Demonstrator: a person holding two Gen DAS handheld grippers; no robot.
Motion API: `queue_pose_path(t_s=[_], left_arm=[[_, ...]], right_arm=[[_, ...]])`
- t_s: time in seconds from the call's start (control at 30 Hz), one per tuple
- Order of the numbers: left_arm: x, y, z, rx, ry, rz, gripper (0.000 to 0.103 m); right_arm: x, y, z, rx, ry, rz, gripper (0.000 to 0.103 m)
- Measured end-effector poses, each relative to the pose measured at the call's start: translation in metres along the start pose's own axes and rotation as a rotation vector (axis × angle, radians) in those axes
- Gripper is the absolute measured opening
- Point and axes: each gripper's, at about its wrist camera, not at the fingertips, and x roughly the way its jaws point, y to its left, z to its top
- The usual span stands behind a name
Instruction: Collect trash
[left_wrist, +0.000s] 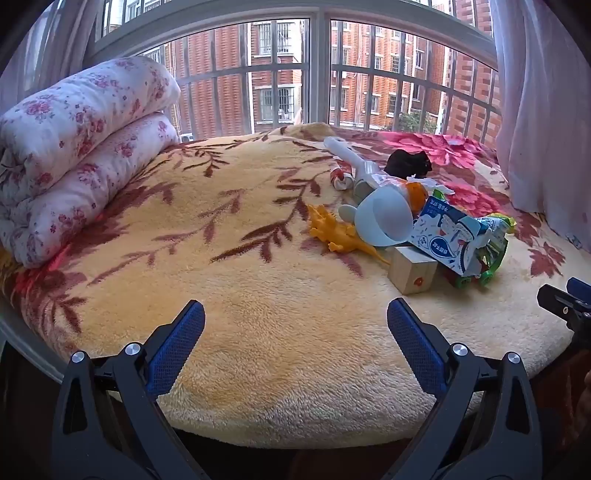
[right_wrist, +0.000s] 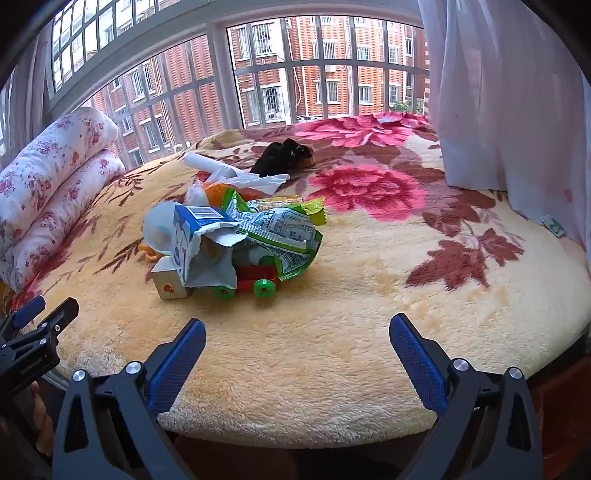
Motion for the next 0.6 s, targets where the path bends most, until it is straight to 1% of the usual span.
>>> queue_pose_path(t_s=[0.17, 0.2, 0.3, 0.4, 0.43, 0.5, 0.6], left_arm=[[-0.001, -0.001, -0.001, 0.002, 0.003, 0.0, 0.096], [-0.001, -0.001, -0.001, -0.001, 0.006, -0.001, 0.096], [0.002, 0.002, 0.0, -0.01, 0.011, -0.024, 0.097], [0.003, -0.002, -0.002, 0.005, 0.013, -0.017, 0.097], [0.002, -0.003, -0.002, 0.01, 0.01, -0.016, 0.096], [0.0, -0.005, -0.004, 0.019, 0.003, -0.012, 0.096], [0.0, -0.007, -0.002, 0.029, 0.004, -0.019, 0.096]], right_arm=[[0.005, -0.006, 0.0, 0.001, -0.006, -0.006, 0.098], [0.001, 0.001, 0.002, -0.009, -0.01, -0.002, 0.098], [0.0, 0.004, 0.004, -0.01, -0.003, -0.002, 0.098], [-0.003, 0.007, 0.006, -0.015, -0.002, -0.003, 0.098], [0.003, 0.002, 0.001, -0.016, -0.003, 0.005, 0.098], [0.002, 0.003, 0.001, -0.019, -0.004, 0.008, 0.098], [0.001, 0.005, 0.001, -0.027, -0.005, 0.009, 0.098]])
